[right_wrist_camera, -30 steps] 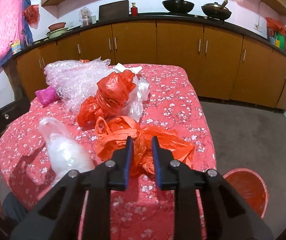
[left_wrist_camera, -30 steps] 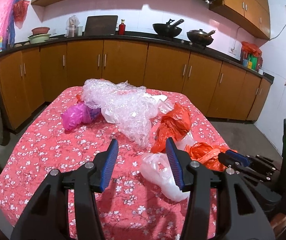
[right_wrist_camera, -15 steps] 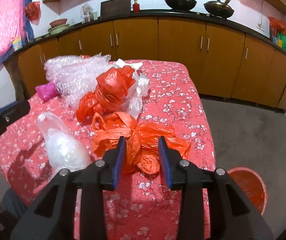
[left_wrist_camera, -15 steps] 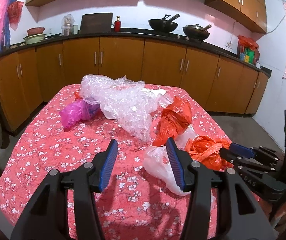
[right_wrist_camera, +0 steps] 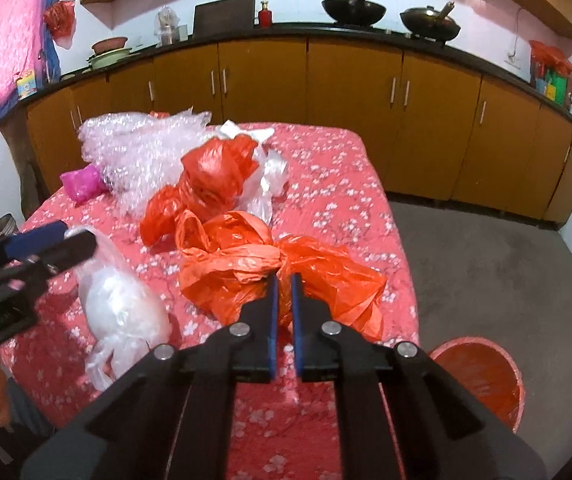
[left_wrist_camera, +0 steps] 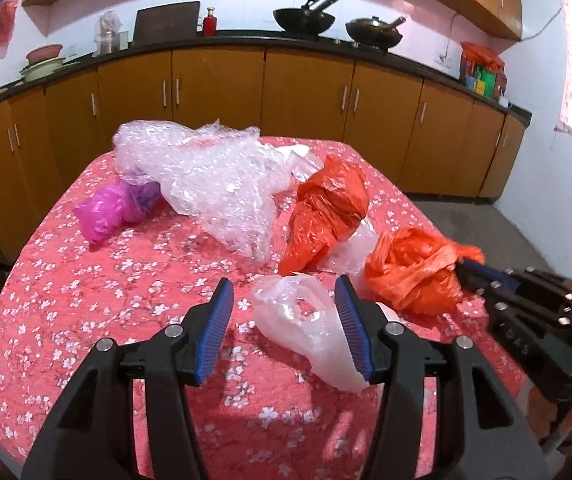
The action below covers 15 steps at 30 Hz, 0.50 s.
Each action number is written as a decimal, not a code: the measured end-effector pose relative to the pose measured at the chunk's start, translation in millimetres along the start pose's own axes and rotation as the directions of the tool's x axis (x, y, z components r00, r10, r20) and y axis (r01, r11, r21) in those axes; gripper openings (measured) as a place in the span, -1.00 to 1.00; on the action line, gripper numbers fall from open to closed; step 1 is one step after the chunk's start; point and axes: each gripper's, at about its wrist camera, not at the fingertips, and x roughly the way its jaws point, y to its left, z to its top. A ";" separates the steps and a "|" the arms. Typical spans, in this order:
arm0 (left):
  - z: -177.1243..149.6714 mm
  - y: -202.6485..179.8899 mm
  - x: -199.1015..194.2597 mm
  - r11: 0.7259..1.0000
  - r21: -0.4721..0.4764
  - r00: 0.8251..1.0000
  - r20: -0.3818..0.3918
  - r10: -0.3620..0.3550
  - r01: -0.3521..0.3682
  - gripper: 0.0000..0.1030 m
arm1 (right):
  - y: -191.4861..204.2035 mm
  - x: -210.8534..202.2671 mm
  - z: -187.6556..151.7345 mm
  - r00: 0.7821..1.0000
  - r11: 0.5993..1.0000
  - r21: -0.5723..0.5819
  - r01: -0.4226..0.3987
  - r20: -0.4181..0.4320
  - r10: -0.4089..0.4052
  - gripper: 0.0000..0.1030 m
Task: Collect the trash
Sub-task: 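Grasp the orange bag with the right gripper while the left gripper grasps a clear bag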
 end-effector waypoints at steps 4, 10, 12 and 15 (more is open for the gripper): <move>-1.4 -6.2 15.0 1.000 0.027 0.999 -0.049 0.013 -0.012 -0.41 | 0.9 -6.1 3.4 1.000 1.000 0.005 0.006 0.016 -0.006 -0.86; -4.0 -3.5 16.0 1.000 0.014 0.998 -0.059 0.013 -0.013 -0.91 | 2.7 -13.4 7.3 0.999 1.000 0.005 0.003 0.035 -0.004 -0.86; -3.3 -0.6 12.9 1.000 0.008 0.998 -0.053 0.017 -0.017 -0.93 | 2.4 -16.5 9.0 0.999 1.000 0.007 0.001 0.044 -0.002 -0.86; -1.2 9.1 6.2 1.000 -0.019 0.999 -0.041 0.019 -0.019 -0.94 | 0.8 -20.4 10.8 0.999 1.000 0.014 0.000 0.054 -0.001 -0.86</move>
